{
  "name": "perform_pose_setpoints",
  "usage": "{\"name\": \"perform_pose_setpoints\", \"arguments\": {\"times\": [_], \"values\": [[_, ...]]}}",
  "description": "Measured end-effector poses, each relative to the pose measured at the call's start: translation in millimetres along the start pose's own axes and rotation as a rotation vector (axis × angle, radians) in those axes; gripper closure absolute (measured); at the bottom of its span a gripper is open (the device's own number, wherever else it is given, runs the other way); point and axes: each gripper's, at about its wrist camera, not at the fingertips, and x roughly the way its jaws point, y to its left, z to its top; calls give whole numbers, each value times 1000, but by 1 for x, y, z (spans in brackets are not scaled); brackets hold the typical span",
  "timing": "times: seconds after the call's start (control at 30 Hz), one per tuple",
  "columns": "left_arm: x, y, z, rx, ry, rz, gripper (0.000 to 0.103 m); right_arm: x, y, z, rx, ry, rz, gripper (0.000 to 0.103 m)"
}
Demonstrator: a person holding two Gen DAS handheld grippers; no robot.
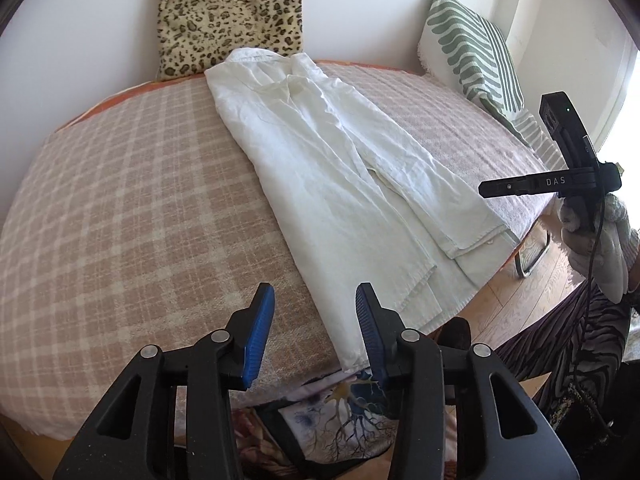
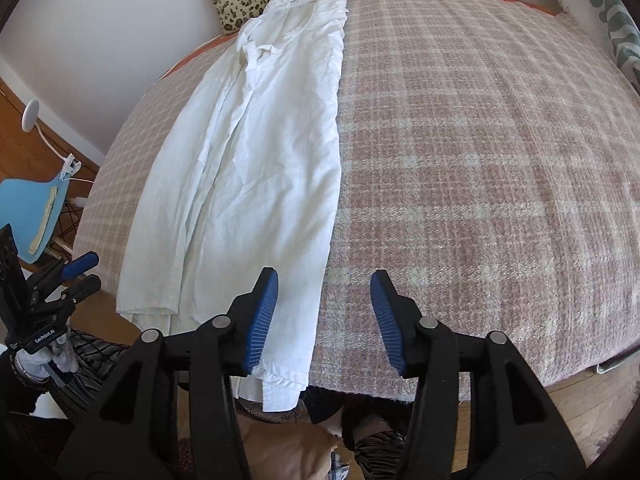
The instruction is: Fold small clothes
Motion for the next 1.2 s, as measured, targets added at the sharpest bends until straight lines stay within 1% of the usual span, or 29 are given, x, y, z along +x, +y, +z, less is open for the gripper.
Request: {"name": "perform_pose_setpoints", "arguments": {"times": [0.1,0.17,0.3,0.4,0.43,0.53,0.6,0.63,0.73,0.8,0.83,0.87,0.9,0.93,0.97,1.0,1.07,1.13,1.17,1.2], "values": [[7,0,2,-9,20,-1,62,8,-12,-4,25,23,41,48],[13,4,2,-39,41,-28,62,12,-17,-5,45,24,81,48],[25,9,-2,-115,88,-99,62,15,-20,-5,52,23,135,48],[30,14,-7,-176,105,-134,62,14,-30,-7,123,22,234,48],[31,15,-8,-190,107,-141,62,15,-33,-7,135,28,252,48],[36,18,-11,-218,129,-168,62,17,-30,-9,91,38,234,50],[37,18,-12,-227,123,-187,62,16,-25,-14,64,48,243,51],[38,17,-13,-227,129,-200,62,16,-23,-16,59,58,261,51],[39,12,-13,-227,141,-240,63,16,-15,-22,35,76,288,54],[40,7,-12,-212,142,-246,65,20,-13,-23,34,92,306,63],[42,7,-11,-213,142,-254,66,22,-12,-22,40,98,308,69],[43,8,-11,-228,145,-268,70,23,-12,-22,42,97,302,74],[45,10,-10,-244,146,-280,81,23,-11,-22,40,100,304,78],[48,12,-10,-263,153,-288,85,24,-11,-22,41,105,308,83],[49,15,-9,-284,154,-300,92,24,-12,-22,51,105,311,86],[48,17,-8,-299,150,-313,95,24,-12,-22,63,103,325,87],[45,18,-8,-300,139,-321,96,21,-12,-21,68,91,345,88],[47,17,-9,-284,144,-315,96,23,-12,-23,44,99,339,88],[48,17,-10,-283,145,-313,96,26,-10,-23,40,115,355,83],[51,18,-10,-289,151,-313,96,30,-10,-24,53,134,363,81]]}}
